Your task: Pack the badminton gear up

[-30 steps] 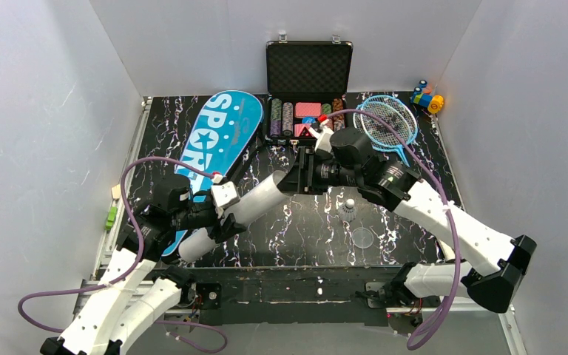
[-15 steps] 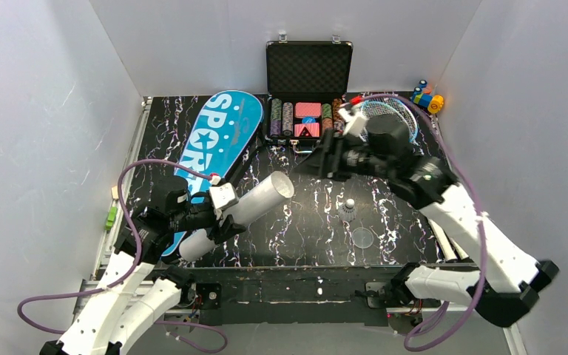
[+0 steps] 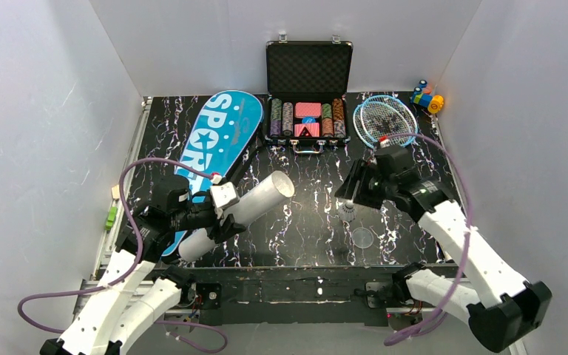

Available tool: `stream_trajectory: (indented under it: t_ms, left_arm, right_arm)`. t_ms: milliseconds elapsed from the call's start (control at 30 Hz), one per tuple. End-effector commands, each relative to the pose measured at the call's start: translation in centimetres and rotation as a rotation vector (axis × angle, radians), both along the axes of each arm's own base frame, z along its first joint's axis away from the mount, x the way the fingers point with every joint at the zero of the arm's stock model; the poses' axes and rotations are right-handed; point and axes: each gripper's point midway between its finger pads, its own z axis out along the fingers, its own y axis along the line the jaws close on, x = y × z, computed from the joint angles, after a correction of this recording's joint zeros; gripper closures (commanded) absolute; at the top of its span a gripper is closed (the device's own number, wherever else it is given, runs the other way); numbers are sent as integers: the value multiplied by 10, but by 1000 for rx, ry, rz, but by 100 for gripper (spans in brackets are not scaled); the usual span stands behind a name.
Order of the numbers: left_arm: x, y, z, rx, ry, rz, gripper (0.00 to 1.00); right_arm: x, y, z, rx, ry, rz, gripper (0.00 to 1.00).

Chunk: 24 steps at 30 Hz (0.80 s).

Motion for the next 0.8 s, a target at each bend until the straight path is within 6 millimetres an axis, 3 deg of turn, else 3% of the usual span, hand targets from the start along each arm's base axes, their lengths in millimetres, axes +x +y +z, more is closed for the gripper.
stream_trajectory:
  t_ms: [0, 167, 433, 767]
  left_arm:
    - [2, -2, 21, -26, -48, -6, 72]
    - [2, -2, 21, -27, -46, -5, 72]
    - [2, -2, 23, -27, -46, -4, 72]
    - [2, -2, 25, -28, -54, -6, 73]
  right_arm:
    - [13, -30, -48, -184, 26, -102, 31]
    - [27, -43, -75, -302, 51, -151, 31]
    - [52, -43, -102, -393, 79, -163, 39]
    - [54, -36, -122, -408, 133, -131, 47]
